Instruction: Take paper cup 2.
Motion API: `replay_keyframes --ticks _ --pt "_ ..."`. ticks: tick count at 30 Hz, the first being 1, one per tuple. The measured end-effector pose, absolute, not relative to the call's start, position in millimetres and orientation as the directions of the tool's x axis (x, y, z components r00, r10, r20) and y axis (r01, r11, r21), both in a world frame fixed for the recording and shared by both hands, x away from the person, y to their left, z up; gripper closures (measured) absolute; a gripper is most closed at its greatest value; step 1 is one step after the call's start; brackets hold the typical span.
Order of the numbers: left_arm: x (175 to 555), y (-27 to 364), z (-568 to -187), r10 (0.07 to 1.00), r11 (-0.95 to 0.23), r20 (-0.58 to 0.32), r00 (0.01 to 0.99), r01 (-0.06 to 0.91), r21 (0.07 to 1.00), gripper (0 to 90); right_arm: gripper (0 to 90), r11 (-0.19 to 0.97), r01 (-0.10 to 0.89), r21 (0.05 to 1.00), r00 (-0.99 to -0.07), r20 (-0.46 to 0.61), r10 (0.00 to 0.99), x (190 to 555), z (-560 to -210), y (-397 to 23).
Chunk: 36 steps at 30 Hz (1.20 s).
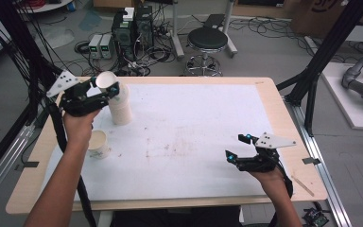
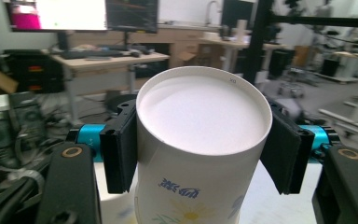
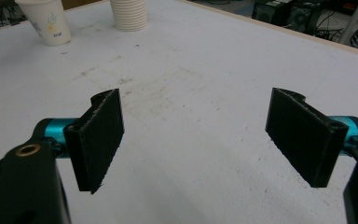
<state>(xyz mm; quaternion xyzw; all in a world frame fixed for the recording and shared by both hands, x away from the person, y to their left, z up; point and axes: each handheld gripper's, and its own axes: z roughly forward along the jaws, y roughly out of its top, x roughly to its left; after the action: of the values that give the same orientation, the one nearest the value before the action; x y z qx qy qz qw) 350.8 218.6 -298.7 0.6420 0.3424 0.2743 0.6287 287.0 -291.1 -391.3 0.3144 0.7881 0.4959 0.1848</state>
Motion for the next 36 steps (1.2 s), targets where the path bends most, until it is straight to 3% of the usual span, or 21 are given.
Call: replay_keyframes --ticks 11,36 --pt "328 169 -326 0.645 -0.019 -0.082 0.760 0.123 0.992 36.0 19.6 0.316 0.313 0.896 -0.746 0.026 0.665 287 -392 -288" --pt "322 132 -359 0.484 -0.081 -0.115 0.867 0.176 0.981 35.7 19.5 0.321 0.317 0.893 -0.764 0.039 0.644 291 -395 -284"
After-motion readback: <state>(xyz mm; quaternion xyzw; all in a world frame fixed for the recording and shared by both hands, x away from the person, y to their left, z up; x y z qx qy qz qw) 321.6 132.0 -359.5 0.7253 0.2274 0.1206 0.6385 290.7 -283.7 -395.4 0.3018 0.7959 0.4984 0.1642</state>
